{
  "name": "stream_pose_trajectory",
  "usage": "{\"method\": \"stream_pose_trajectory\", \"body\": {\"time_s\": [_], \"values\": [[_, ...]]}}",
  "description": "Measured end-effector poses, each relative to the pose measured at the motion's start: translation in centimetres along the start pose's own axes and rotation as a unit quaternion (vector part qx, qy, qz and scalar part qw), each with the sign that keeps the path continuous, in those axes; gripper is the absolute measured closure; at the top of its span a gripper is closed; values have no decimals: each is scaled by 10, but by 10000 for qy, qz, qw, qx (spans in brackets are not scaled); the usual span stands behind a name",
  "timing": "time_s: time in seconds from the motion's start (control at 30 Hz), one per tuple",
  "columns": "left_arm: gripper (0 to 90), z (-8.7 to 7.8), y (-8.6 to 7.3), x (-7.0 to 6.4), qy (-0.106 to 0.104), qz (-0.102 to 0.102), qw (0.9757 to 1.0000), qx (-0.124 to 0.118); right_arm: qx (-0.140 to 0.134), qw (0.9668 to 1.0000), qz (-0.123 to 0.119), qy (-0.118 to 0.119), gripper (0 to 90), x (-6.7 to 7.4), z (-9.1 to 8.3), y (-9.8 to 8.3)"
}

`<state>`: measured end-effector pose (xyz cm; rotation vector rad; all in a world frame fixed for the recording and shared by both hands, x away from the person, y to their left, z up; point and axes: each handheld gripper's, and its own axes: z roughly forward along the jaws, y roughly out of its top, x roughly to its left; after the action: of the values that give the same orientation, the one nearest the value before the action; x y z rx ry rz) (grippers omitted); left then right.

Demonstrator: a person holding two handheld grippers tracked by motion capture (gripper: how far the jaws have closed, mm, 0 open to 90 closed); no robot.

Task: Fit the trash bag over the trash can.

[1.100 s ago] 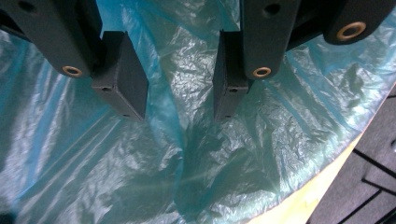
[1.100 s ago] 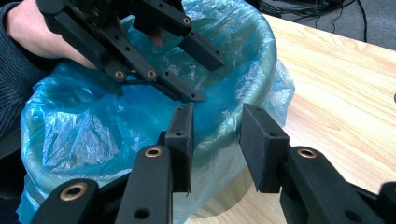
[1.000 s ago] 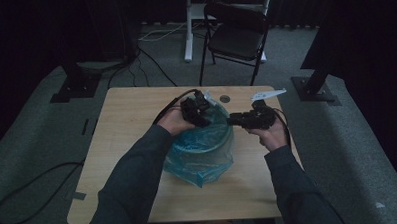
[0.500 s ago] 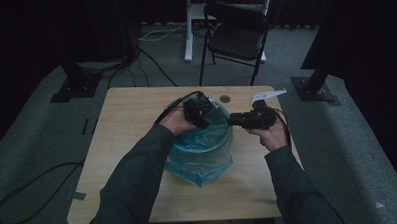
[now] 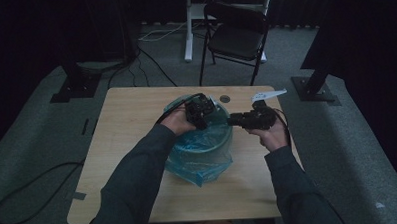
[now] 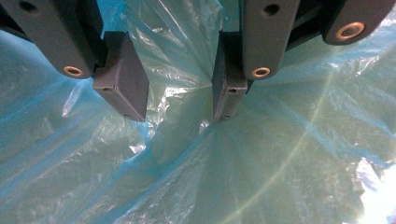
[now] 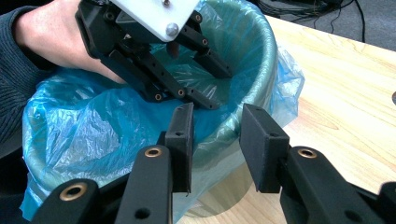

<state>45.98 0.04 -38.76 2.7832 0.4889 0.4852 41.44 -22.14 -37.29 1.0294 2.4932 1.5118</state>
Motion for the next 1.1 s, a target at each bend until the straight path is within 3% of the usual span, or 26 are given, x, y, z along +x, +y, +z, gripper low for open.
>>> {"method": "stream_pose_trajectory", "body": {"time_s": [0.13, 0.37, 0.5, 0.67, 0.93, 0.97, 1.0, 1.03, 1.07, 1.1], "values": [[559, 3, 1, -1, 38, 74, 9999, 149, -1, 10000, -2, 0, 650, 0, 0, 0], [556, 2, 1, 0, 37, 62, 9999, 98, 1, 10000, -8, 7, 649, 0, 0, 0], [553, -5, 0, 1, 52, -21, 9999, -161, 16, 10000, -24, 8, 643, 0, 0, 0], [550, -20, -4, 4, 96, -189, 9977, -648, -53, 10000, -31, -32, 626, 1, -2, 1], [551, -39, -15, 5, 283, -348, 9924, -1143, -270, 9995, -62, -119, 614, 0, -12, 2], [551, -43, -18, 5, 377, -368, 9903, -1284, -321, 9994, -66, -122, 610, 0, -14, 2], [552, -50, -24, 5, 433, -433, 9866, -1514, -398, 9991, -55, -153, 606, -1, -18, 1], [553, -50, -24, 5, 433, -433, 9866, -1514, -398, 9991, -55, -153, 606, -1, -18, 1], [552, -57, -30, 6, 535, -477, 9839, -1638, -423, 9989, -38, -178, 599, -2, -20, 0], [553, -57, -30, 6, 535, -477, 9839, -1638, -423, 9989, -38, -178, 599, -2, -20, 0]]}}
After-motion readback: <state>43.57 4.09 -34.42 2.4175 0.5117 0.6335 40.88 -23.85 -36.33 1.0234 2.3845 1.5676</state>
